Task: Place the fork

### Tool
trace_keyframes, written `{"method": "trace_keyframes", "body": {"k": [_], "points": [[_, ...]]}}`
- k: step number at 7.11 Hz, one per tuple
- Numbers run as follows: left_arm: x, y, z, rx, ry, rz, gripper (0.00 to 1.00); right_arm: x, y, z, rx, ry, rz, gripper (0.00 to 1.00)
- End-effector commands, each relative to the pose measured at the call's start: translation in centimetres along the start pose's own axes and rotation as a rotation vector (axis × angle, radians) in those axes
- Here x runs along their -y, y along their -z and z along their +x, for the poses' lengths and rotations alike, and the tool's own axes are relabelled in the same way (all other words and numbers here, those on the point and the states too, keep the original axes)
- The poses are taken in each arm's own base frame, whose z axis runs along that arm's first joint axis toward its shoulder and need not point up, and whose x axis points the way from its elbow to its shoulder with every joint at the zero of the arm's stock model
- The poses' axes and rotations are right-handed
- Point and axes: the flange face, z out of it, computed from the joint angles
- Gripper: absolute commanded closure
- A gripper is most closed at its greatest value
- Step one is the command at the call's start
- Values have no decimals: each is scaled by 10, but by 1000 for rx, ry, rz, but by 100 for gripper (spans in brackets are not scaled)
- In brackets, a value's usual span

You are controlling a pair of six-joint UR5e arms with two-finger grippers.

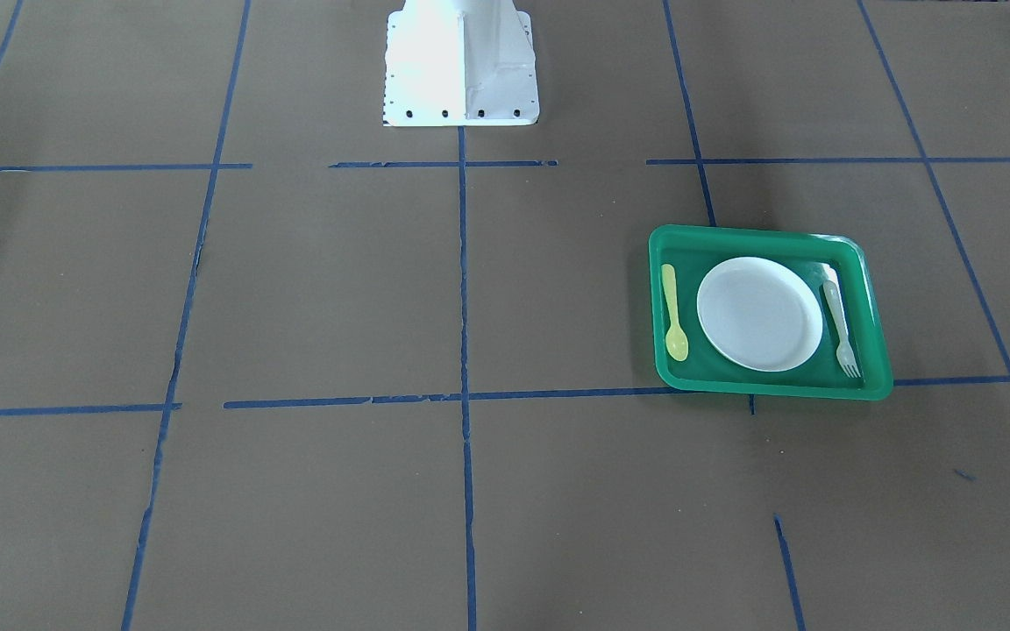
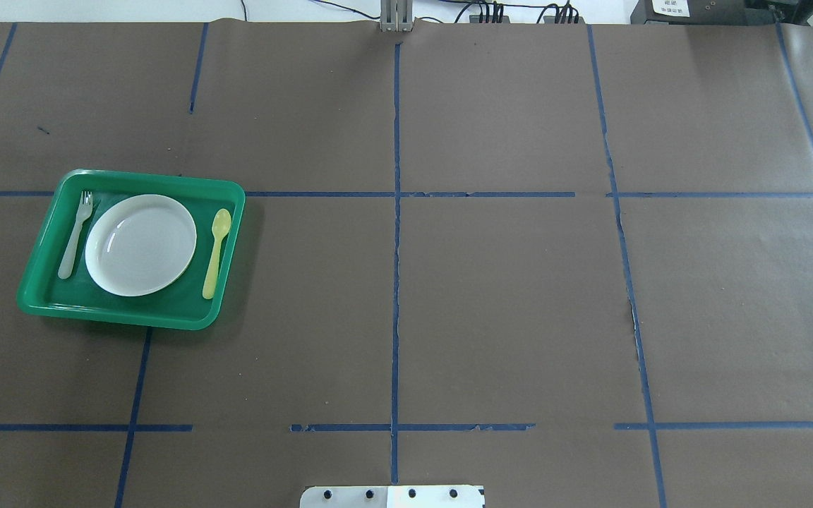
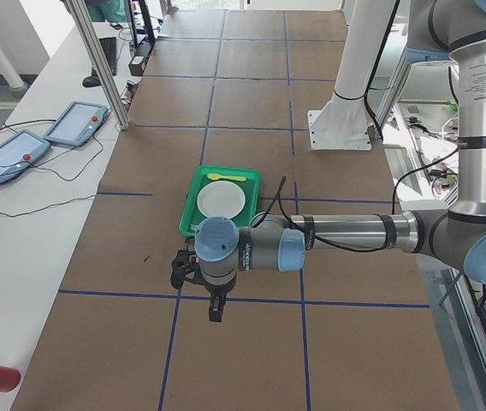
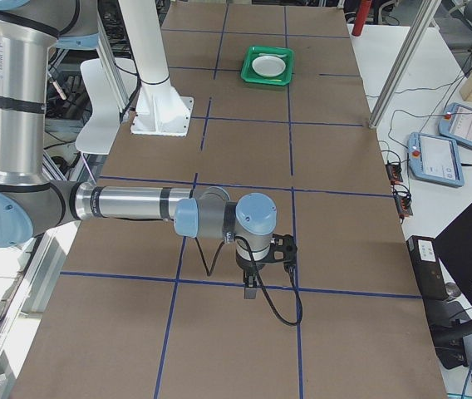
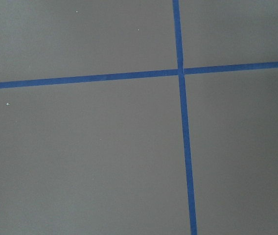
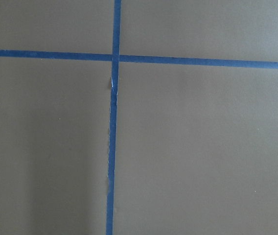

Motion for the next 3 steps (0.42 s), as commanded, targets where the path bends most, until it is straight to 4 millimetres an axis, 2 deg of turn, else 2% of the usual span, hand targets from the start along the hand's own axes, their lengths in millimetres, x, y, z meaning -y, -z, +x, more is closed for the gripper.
{"method": "trace_keyframes", "body": {"k": [1,3], "points": [[0,0,0,-1,0,0,0,0,0,0,0,-1,-1,0],[0,4,-1,0,2,9,0,0,0,0,0,0,0,0]]}}
